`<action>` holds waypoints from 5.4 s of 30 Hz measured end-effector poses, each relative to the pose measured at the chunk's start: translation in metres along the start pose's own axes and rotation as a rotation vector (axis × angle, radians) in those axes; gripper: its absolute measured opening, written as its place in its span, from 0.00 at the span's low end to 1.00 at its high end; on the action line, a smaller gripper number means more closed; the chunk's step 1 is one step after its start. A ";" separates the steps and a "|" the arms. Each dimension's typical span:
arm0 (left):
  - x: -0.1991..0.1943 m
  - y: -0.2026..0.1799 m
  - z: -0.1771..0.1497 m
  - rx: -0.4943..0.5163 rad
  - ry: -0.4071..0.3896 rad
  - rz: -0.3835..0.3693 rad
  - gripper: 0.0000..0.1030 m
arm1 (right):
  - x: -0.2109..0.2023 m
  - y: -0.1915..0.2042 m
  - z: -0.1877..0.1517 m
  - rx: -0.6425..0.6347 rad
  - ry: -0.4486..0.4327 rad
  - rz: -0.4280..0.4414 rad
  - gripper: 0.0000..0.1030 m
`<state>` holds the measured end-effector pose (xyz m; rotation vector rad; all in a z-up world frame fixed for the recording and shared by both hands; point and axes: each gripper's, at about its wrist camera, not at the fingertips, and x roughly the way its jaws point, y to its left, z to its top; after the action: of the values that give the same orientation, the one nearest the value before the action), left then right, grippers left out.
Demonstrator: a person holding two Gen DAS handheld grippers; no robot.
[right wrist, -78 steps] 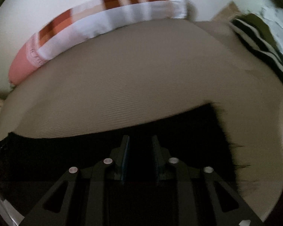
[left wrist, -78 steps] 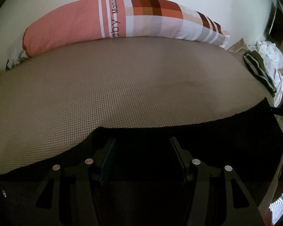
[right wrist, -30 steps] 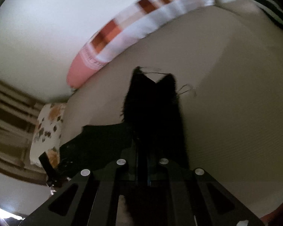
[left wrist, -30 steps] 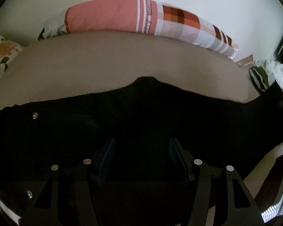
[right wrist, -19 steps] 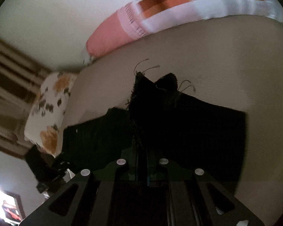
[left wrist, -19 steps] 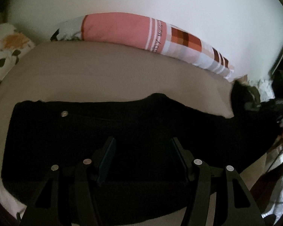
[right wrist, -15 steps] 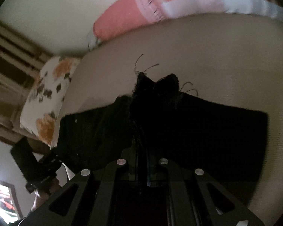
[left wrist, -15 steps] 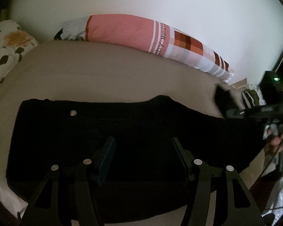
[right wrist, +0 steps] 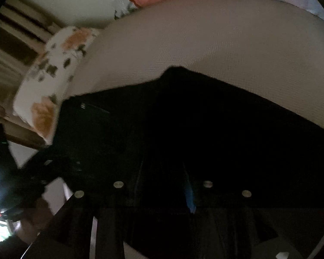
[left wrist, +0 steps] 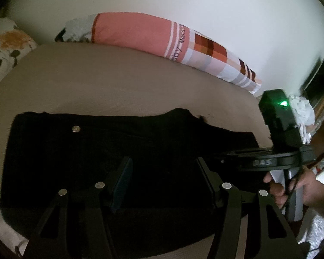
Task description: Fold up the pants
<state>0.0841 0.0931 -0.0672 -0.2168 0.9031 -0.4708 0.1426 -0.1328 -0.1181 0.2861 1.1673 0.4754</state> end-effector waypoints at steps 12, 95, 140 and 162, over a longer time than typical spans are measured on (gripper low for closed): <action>0.031 -0.040 -0.015 -0.018 0.163 -0.168 0.58 | -0.075 -0.063 -0.072 0.103 -0.083 -0.126 0.31; -0.012 0.243 0.018 -0.365 0.302 -0.221 0.56 | -0.031 0.004 0.009 0.032 -0.130 -0.235 0.47; 0.066 -0.119 0.088 -0.239 0.219 -0.147 0.10 | -0.155 -0.126 -0.074 0.317 -0.453 -0.160 0.49; 0.077 -0.169 0.057 0.085 0.150 -0.076 0.67 | -0.137 -0.152 -0.069 0.307 -0.328 -0.020 0.61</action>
<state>0.1188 -0.0928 -0.0232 -0.1403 1.0214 -0.6006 0.0681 -0.3350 -0.1015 0.5944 0.9180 0.2184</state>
